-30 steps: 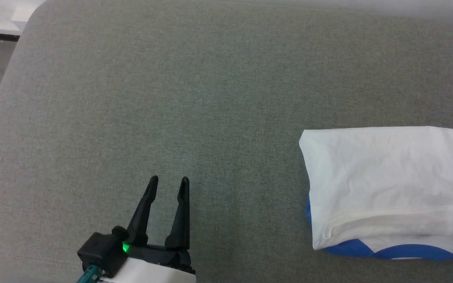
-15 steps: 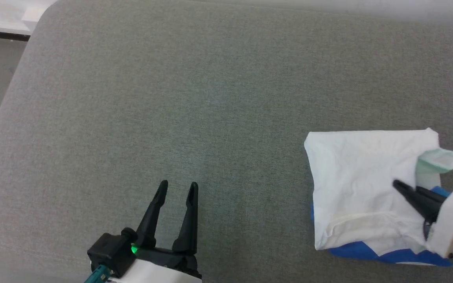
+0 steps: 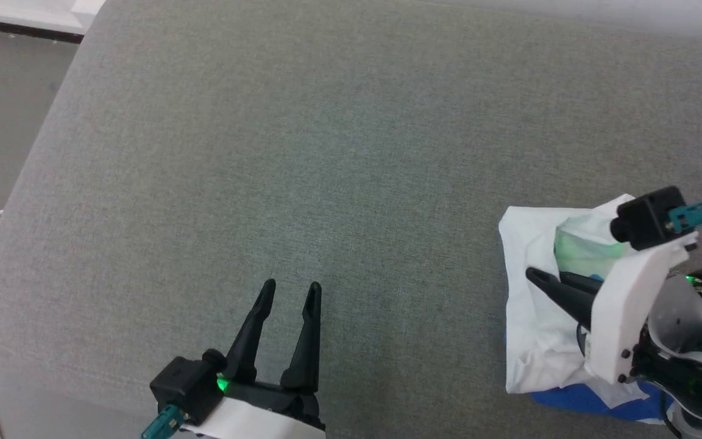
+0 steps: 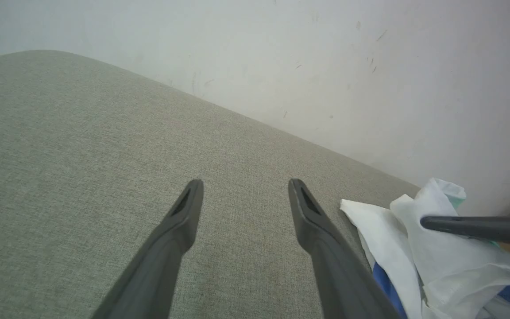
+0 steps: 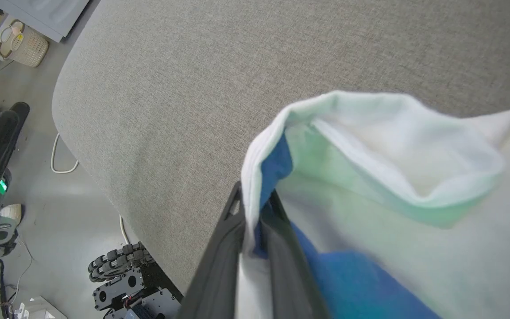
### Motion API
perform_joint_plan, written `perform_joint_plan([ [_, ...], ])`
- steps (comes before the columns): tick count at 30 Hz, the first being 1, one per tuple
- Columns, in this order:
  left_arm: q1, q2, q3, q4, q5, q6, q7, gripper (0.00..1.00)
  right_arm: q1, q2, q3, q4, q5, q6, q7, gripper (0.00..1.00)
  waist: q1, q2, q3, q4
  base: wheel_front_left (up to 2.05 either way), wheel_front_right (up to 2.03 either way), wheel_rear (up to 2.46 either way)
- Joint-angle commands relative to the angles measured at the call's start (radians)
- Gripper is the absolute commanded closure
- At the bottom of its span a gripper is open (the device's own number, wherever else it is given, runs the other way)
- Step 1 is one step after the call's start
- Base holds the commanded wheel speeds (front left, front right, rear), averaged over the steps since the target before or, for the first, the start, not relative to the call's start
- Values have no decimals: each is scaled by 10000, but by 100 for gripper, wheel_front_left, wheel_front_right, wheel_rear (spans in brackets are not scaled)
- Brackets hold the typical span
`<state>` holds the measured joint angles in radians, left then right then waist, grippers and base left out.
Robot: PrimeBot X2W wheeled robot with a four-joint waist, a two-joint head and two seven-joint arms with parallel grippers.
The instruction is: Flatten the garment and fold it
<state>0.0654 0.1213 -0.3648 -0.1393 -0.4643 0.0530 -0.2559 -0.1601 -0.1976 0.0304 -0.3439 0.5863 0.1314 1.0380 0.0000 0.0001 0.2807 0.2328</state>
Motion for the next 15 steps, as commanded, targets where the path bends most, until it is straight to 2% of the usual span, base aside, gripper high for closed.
perform_joint_plan([
  [1, -244, -95, -38, 72, -39, -94, -48, 0, -242, 82, 103, 234, -224, -7, 65, 100, 0, -1, 129, 143, 0, 0, 0],
  [12, -421, -411, 38, 299, -29, -330, -57, 0, -430, 294, 559, 1800, -1348, -7, 283, 100, 0, -1, 320, 464, 0, 0, 0],
  [13, -428, -435, 55, 313, -22, -350, -57, 0, -406, 275, 621, 1904, -1427, -7, 341, 92, 0, -1, 308, 470, 0, 0, 0],
  [14, -432, -456, 77, 324, -15, -368, -57, 0, -398, 261, 684, 1959, -1491, -7, 371, 53, 0, -1, 291, 469, 0, 0, 0],
  [15, -432, -456, 77, 324, -15, -368, -57, 0, -398, 261, 684, 1959, -1491, -7, 371, 53, 0, -1, 291, 469, 0, 0, 0],
])
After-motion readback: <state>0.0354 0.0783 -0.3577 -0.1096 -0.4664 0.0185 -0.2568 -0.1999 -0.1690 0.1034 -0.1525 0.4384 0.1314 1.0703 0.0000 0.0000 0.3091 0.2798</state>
